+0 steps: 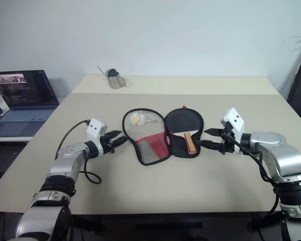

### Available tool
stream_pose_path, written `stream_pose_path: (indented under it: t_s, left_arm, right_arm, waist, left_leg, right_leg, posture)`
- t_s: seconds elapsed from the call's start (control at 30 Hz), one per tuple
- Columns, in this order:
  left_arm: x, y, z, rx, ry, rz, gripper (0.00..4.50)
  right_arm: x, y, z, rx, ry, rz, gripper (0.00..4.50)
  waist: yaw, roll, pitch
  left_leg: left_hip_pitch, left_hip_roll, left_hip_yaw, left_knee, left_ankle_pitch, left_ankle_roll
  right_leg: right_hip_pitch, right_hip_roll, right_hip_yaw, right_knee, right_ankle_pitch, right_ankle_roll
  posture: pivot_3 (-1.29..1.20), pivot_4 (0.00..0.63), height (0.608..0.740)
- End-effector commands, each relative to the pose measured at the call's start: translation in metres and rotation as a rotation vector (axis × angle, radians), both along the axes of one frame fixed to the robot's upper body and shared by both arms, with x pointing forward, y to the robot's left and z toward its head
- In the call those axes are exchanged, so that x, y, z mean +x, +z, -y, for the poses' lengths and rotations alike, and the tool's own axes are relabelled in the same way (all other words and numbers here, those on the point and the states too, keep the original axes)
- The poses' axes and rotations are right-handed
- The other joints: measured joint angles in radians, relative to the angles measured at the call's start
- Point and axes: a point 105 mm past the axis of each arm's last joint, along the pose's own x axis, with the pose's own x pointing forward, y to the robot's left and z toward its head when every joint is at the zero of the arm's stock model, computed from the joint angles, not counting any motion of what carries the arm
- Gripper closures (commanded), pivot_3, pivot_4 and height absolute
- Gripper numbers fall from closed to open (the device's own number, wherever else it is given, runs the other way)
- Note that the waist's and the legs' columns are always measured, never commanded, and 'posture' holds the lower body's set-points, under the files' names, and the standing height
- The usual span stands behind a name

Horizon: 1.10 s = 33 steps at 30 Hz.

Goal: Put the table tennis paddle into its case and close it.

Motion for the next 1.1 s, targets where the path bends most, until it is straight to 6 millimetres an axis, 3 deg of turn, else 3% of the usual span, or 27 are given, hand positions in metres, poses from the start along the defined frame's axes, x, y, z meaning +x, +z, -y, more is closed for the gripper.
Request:
stream_pose_path:
  t_s: [0.03,0.23,0.37,0.57,0.93,1.1]
  left_arm:
    - [0.008,0.005,0.011,0.025,-0.014,0.031,2.0]
    - [0.012,0.0,0.023,0.057,-0.043,0.01,2.0]
    - [0.013,0.026,0.001,-0.066,0.02,0.064,2.0]
    - [0.008,0.009,-0.023,-0.048,0.105,0.015,2.0]
    - [0.022,-0.013,0.015,-0.041,0.103,-0.07,2.0]
    - [0.031,-0.001,0.043,-0.095,0.055,-0.051,2.0]
  right_arm:
    - [-0.005,0.015,0.002,0.01,0.002,0.053,1.44]
    - [-0.007,0.016,0.002,0.011,-0.001,0.054,1.44]
    - [-0.011,0.018,0.003,0.023,-0.002,0.052,1.44]
    - [-0.012,0.016,0.002,0.032,-0.001,0.044,1.44]
    - [-0.008,0.017,-0.001,0.03,0.011,0.047,1.44]
    - [-0.009,0.018,0.0,0.03,0.006,0.051,1.44]
  waist:
    - [0.001,0.0,0.0]
    - [0.001,0.0,0.0]
    - [0.001,0.0,0.0]
    - [0.0,0.0,0.0]
    - [0.004,-0.001,0.0]
    - [0.004,-0.001,0.0]
  left_leg:
    - [0.0,0.0,0.0,0.0,0.0,0.0]
    - [-0.001,-0.001,0.0,0.001,0.0,0.0]
    - [-0.001,-0.001,-0.001,0.002,0.0,0.0]
    - [-0.001,-0.001,-0.001,0.002,0.0,0.0]
    - [-0.002,-0.002,-0.001,0.014,0.0,0.001]
    - [-0.001,-0.002,-0.001,0.015,0.0,0.003]
  right_leg:
    - [0.0,0.0,0.0,0.0,0.0,0.0]
    - [0.0,0.0,0.0,0.001,0.0,0.0]
    - [0.0,0.0,-0.001,0.001,0.0,0.0]
    - [0.0,0.0,0.0,0.002,0.0,0.0]
    - [0.0,-0.001,0.0,0.013,0.0,0.001]
    - [0.0,-0.001,-0.001,0.016,0.0,0.001]
  posture:
    - [0.0,0.15,0.74]
    - [0.0,0.15,0.74]
    - [0.0,0.15,0.74]
    - [0.0,0.15,0.74]
    - [0.0,0.15,0.74]
    - [0.0,0.15,0.74]
